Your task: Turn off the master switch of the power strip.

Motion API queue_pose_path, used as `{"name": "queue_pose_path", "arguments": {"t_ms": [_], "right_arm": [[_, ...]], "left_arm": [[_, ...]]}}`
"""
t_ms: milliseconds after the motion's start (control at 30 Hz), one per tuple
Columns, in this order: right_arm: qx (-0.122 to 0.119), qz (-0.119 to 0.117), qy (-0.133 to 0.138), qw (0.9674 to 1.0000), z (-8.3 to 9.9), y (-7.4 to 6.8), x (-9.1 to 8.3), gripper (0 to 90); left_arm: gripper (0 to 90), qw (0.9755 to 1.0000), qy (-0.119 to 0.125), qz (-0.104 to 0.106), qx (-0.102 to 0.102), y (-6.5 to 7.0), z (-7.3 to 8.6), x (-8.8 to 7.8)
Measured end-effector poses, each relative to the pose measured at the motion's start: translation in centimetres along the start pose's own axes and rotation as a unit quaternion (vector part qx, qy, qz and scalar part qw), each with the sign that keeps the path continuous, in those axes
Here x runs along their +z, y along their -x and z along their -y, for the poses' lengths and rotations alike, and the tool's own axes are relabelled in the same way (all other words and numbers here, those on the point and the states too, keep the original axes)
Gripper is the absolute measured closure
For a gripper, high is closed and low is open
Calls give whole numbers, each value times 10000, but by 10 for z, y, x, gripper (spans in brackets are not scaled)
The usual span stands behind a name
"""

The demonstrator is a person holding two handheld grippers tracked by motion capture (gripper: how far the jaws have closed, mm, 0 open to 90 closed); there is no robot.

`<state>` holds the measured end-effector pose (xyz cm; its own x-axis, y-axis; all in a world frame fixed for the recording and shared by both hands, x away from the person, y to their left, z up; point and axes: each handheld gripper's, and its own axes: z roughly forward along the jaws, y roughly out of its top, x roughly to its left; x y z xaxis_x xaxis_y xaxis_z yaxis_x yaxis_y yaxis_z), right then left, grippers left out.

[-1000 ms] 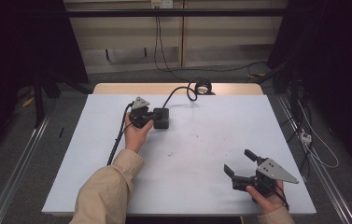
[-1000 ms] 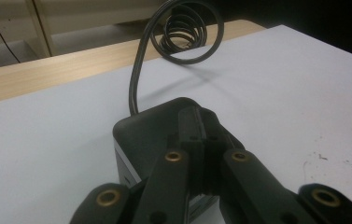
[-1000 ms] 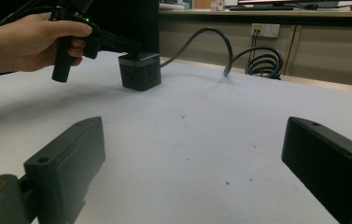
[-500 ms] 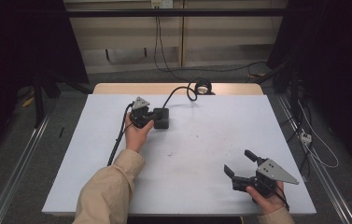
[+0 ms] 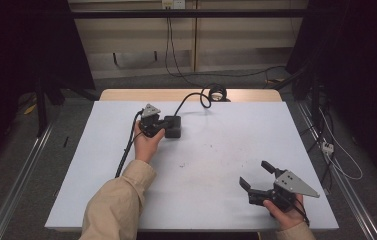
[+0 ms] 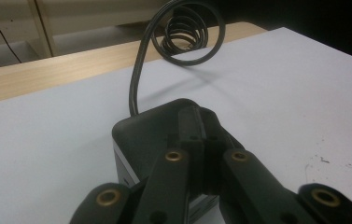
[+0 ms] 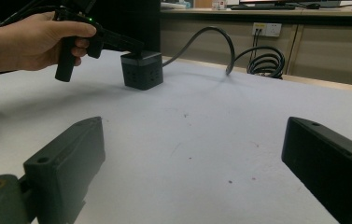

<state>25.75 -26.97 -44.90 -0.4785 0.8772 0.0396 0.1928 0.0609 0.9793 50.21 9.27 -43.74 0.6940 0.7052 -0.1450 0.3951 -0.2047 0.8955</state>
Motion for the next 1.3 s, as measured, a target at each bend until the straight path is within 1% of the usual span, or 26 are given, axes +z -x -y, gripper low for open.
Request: {"name": "queue_pose_path", "arguments": {"t_ms": [100, 200, 300, 400, 500, 700, 767, 833, 867, 900, 933, 1000, 1033, 1067, 1133, 1167, 1200, 1233, 1267, 1300], "right_arm": [[2, -6, -6, 10000, 0, 0, 0, 56], [5, -10, -8, 10000, 0, 0, 0, 56], [5, -17, 0, 10000, 0, 0, 0, 57], [-8, -35, -12, 10000, 0, 0, 0, 56], [-16, -44, -5, 10000, 0, 0, 0, 56], [-15, -23, 5, 10000, 0, 0, -1, 57], [-16, -7, 5, 10000, 0, 0, -1, 56], [-22, -14, 2, 10000, 0, 0, -1, 57], [-39, -5, 4, 10000, 0, 0, -1, 56], [-7, -6, 8, 10000, 0, -1, -1, 56], [-14, -2, 8, 10000, 0, 0, -2, 56], [-38, 12, 8, 10000, -1, 0, -2, 56], [-28, 14, 10, 10000, -1, 0, -2, 56], [-29, 24, 15, 10000, -1, 0, -3, 56], [-39, 27, 6, 10000, -1, 0, -3, 57], [-54, 29, 6, 10000, -1, 1, -3, 56], [-29, 27, 14, 10000, -1, 0, -4, 56], [-31, 32, 14, 10000, -1, 1, -4, 56], [-16, 47, 19, 10000, -1, 1, -3, 56], [-18, 44, 18, 10000, -1, 2, -3, 56]], "left_arm": [[900, 10000, -1, -13, 17, 0, 0, 0], [900, 10000, 3, 3, -13, 0, 0, 0], [900, 10000, -11, -33, 44, 1, 0, 0], [900, 10000, -1, -46, 17, 1, 0, 0], [900, 10000, -9, -47, 51, 1, 0, 0], [900, 10000, 3, -66, 36, 2, 1, 0], [900, 10000, 47, -61, -45, 2, 2, 0], [900, 9999, 40, -91, 24, 3, 2, 0], [900, 9999, 37, -96, 8, 3, 2, 0], [900, 9999, 26, -109, 20, 3, 1, 0], [900, 9999, -15, -130, 78, 4, 1, -1], [900, 9998, -61, -162, 127, 5, 1, -1], [900, 9997, -67, -165, 146, 5, 1, -1], [900, 9998, -52, -156, 113, 5, 1, -1], [900, 9996, -50, -191, 177, 6, 1, -1], [900, 9997, -54, -186, 148, 5, 1, -1], [900, 9999, -9, -166, -13, 5, 1, -1], [900, 9999, 19, -133, -50, 4, 2, -1], [900, 9999, 35, -117, 23, 4, 2, -1], [900, 9999, 44, -76, 55, 2, 1, -1]]}}
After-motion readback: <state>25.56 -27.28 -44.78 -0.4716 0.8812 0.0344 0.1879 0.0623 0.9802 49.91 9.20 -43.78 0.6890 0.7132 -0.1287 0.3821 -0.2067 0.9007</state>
